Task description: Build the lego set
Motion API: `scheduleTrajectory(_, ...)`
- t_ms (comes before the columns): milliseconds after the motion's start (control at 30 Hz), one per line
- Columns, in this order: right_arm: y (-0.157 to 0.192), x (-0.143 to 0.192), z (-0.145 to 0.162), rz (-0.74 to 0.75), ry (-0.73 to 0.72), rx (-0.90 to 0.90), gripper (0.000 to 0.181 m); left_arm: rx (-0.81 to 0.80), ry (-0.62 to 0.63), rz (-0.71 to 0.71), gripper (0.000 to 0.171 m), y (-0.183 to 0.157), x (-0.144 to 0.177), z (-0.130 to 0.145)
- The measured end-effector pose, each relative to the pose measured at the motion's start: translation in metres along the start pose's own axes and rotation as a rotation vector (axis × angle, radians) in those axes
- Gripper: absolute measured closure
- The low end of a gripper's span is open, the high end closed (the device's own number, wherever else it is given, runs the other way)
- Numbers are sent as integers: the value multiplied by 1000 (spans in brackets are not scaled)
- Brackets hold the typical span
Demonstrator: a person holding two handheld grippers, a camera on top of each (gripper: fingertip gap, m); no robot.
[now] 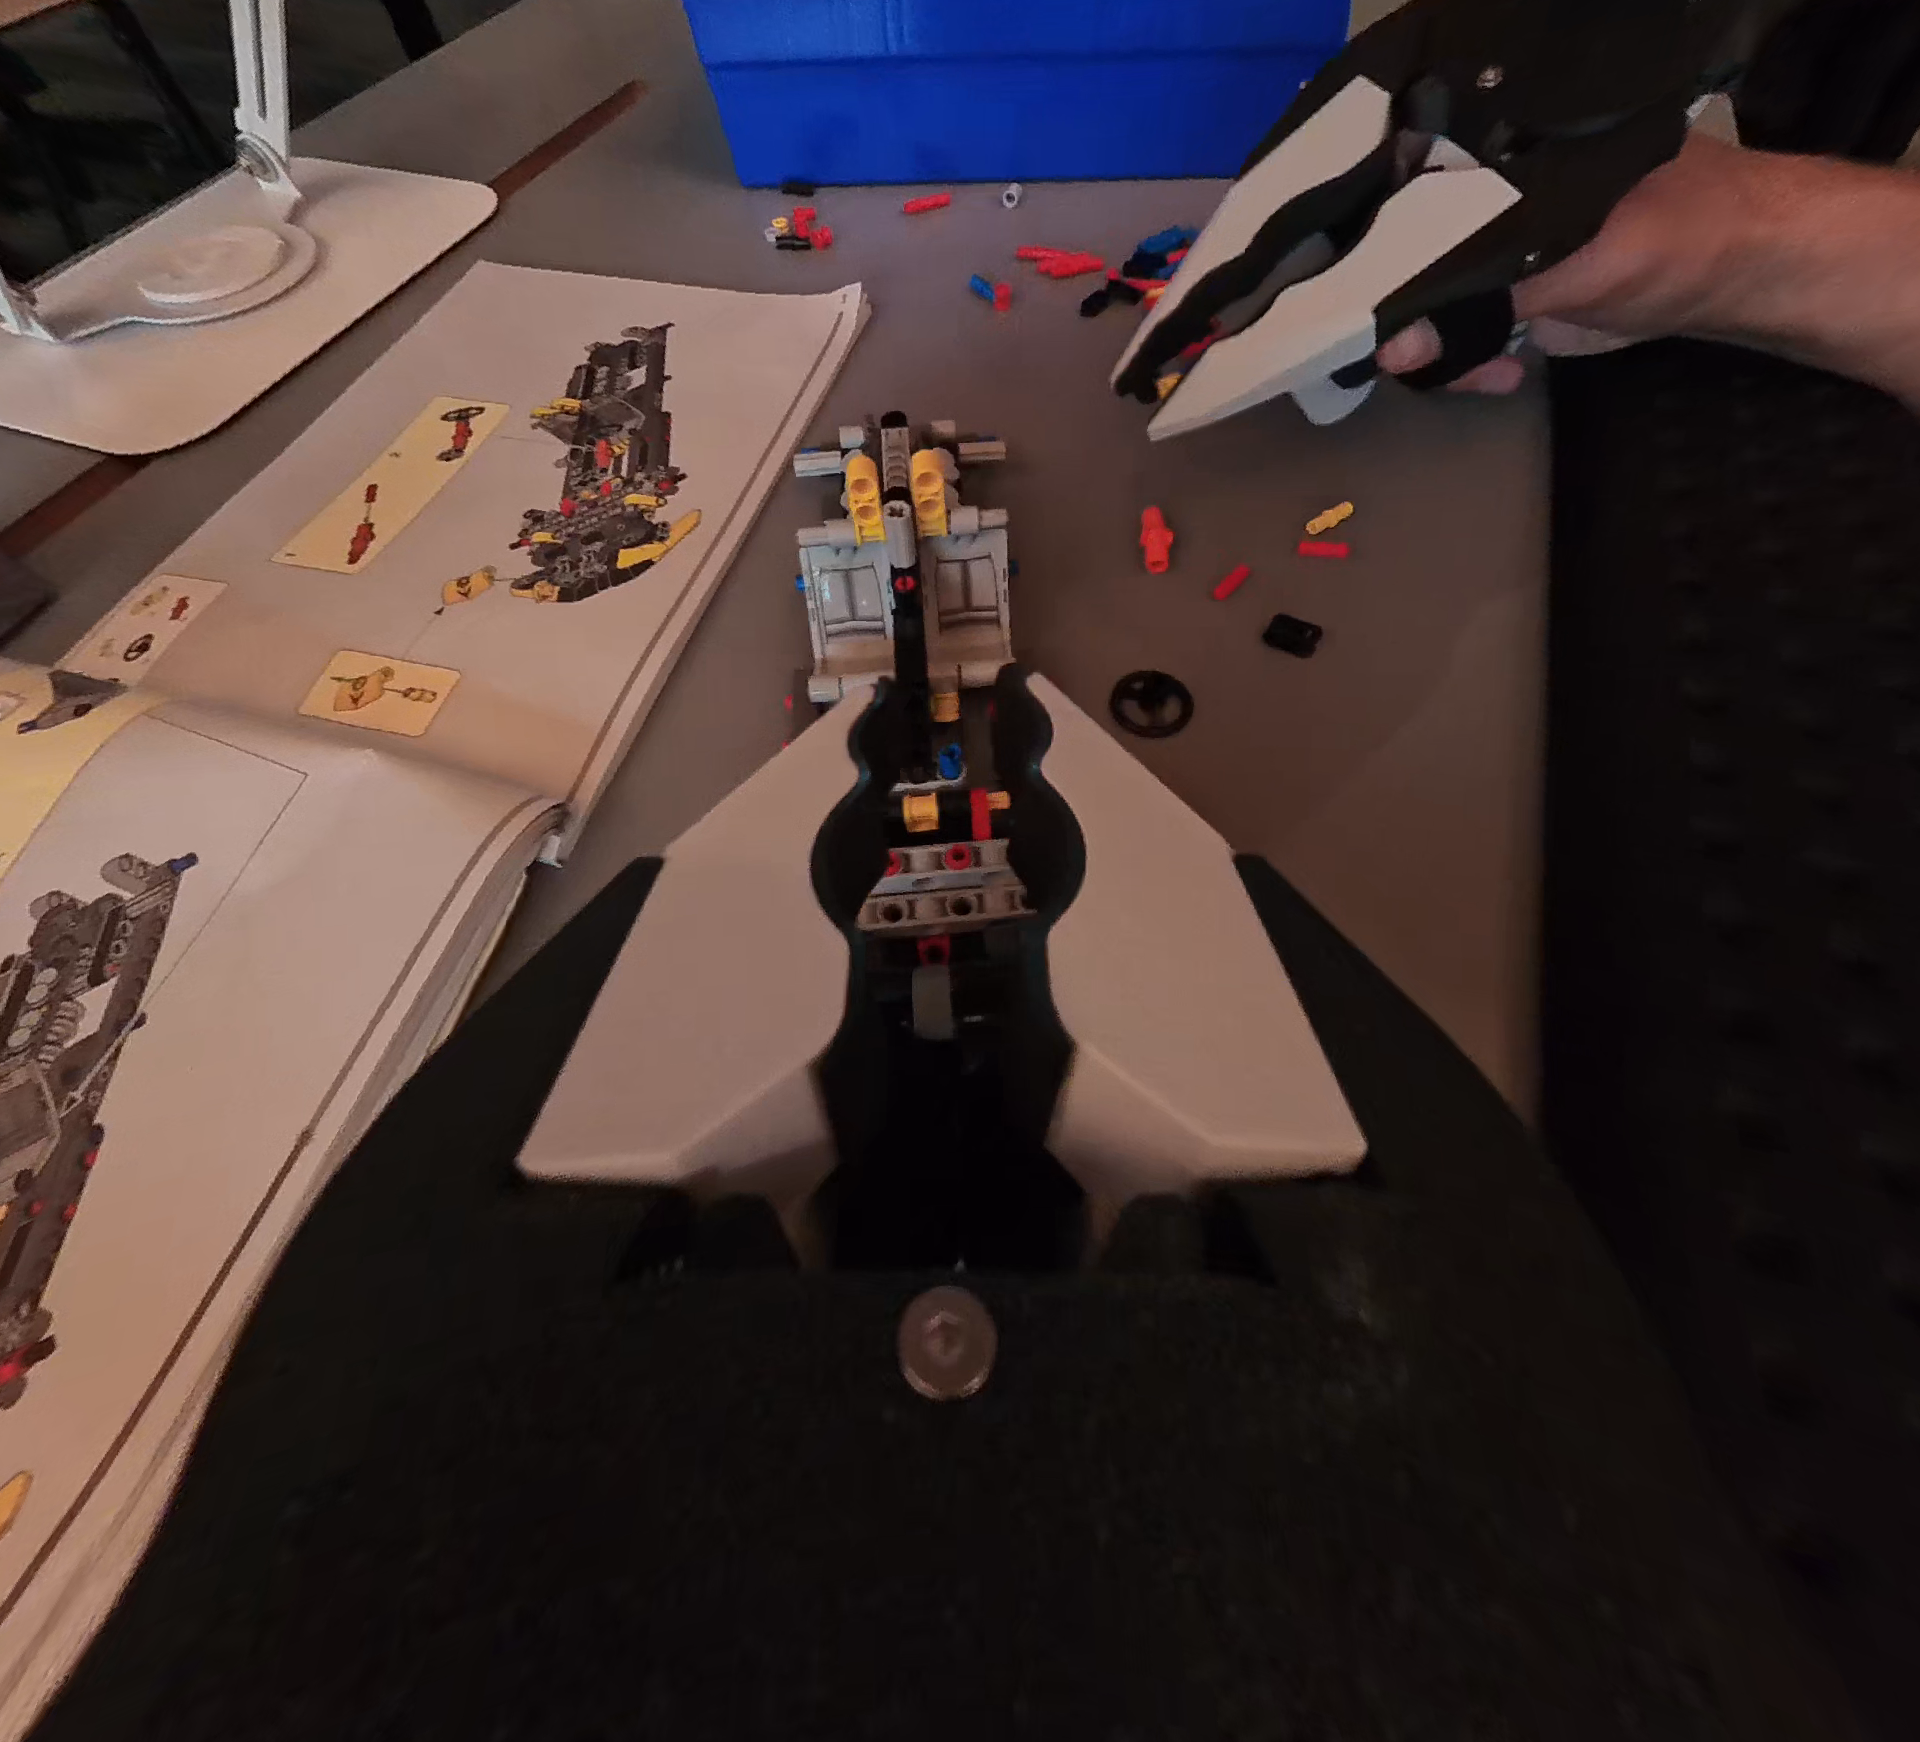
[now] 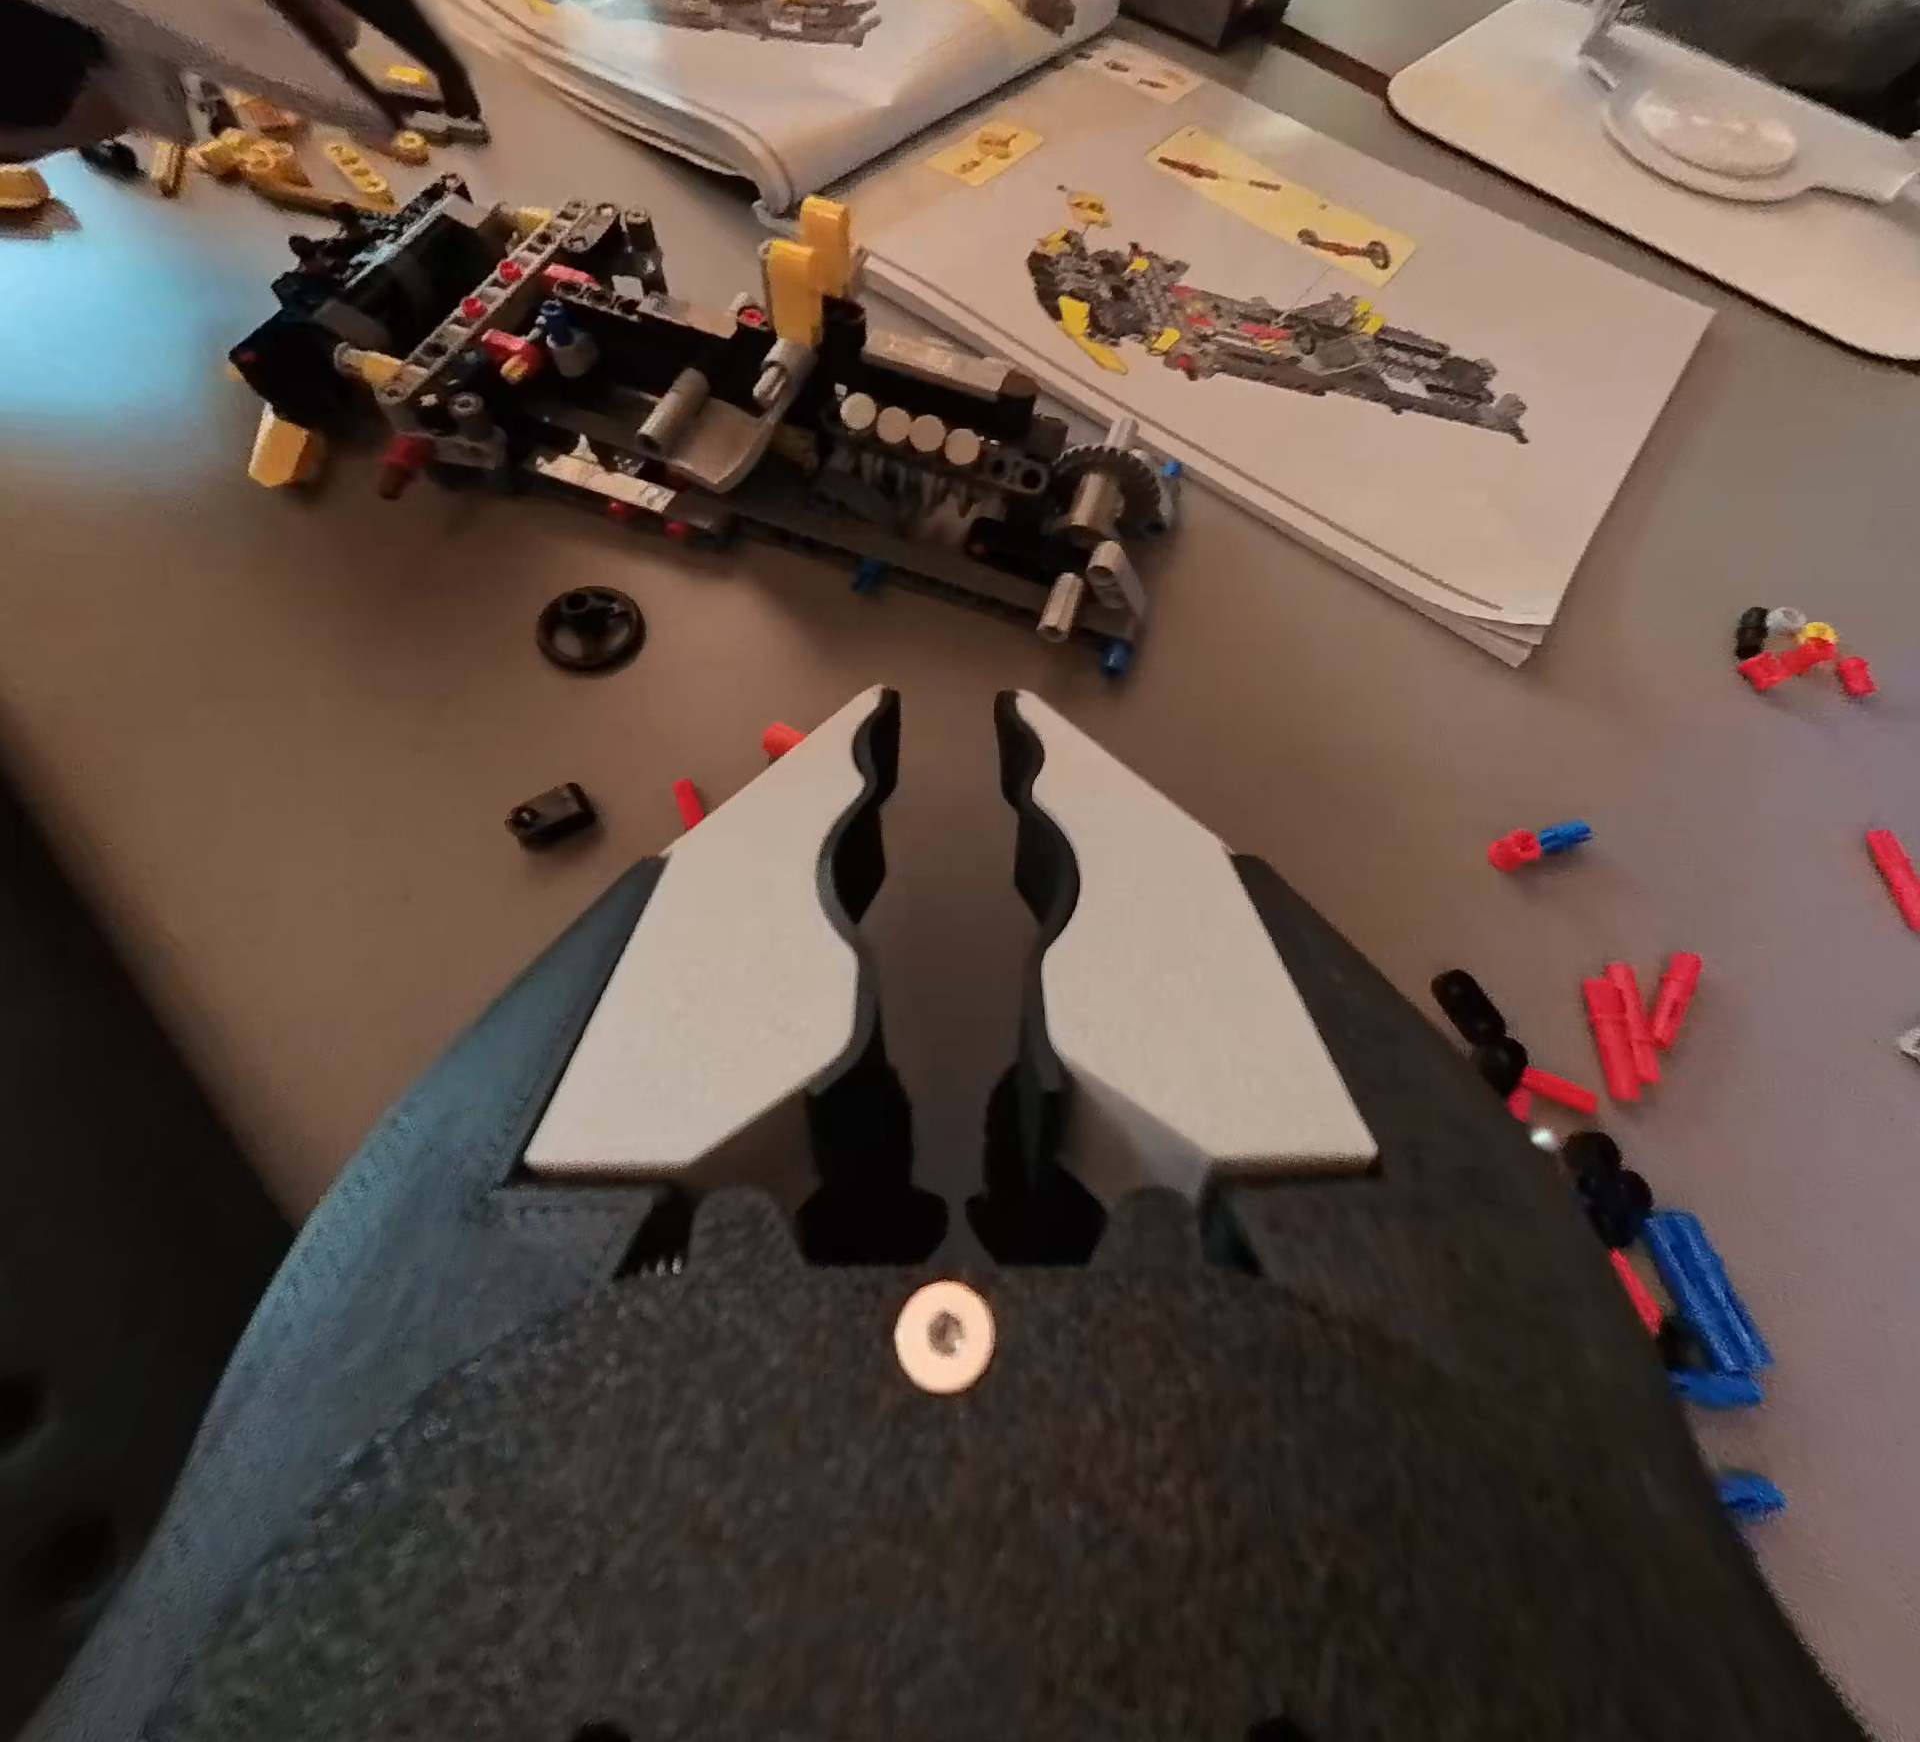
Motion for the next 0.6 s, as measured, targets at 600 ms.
scheduleTrajectory(600,-22,8,-1,9,-73,-187,167,128,-127,170,157,-1,7,-6)
Point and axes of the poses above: each gripper's, where its closed fingertips meet, x back along the fingers, z out of its underside, y = z × x across the jaws, the point moved 5 cm from there along x, back along the fingers, and after that the axes turned 6 degrees about -y, right-handed, at the moved point
